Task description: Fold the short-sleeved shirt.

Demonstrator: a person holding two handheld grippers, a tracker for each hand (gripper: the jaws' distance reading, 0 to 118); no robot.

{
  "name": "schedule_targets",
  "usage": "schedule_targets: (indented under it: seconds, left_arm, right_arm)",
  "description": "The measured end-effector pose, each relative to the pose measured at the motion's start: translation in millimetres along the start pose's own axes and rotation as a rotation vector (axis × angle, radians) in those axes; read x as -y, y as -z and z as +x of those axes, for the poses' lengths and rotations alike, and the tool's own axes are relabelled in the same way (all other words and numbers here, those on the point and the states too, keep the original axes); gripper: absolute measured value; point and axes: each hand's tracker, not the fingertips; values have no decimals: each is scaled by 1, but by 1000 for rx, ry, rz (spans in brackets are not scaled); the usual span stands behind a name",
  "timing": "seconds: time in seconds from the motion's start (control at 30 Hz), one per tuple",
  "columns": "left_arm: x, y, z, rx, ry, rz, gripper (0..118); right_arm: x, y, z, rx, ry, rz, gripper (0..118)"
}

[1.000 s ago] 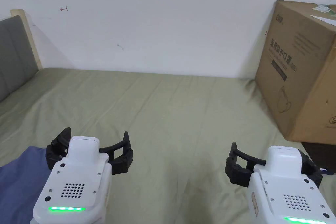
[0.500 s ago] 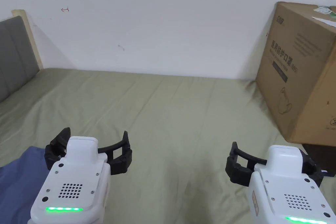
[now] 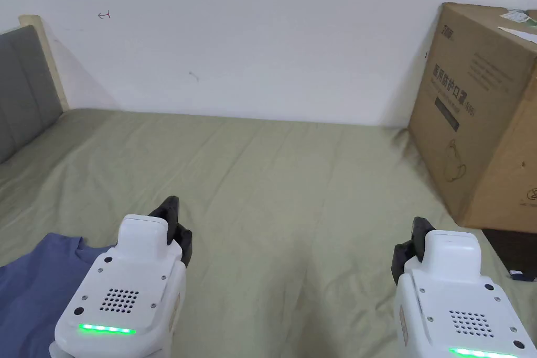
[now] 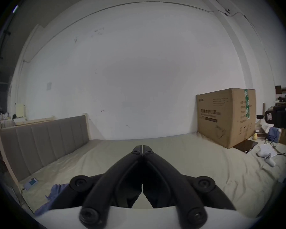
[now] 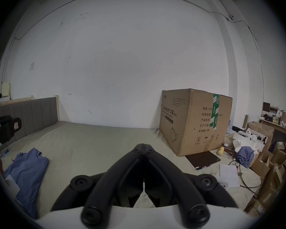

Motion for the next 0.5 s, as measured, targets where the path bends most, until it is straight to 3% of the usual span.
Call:
schedule_targets:
  seconds: [0.3,0.5]
  left_arm:
    - [2,-3,-6,-56,43,5,0]
    - [4,-17,-52,-172,48,-10,0]
  right_arm:
    - [-3,6,-11,-41,-15,2,0]
    - [-10,15,-54,-166,-17,10,0]
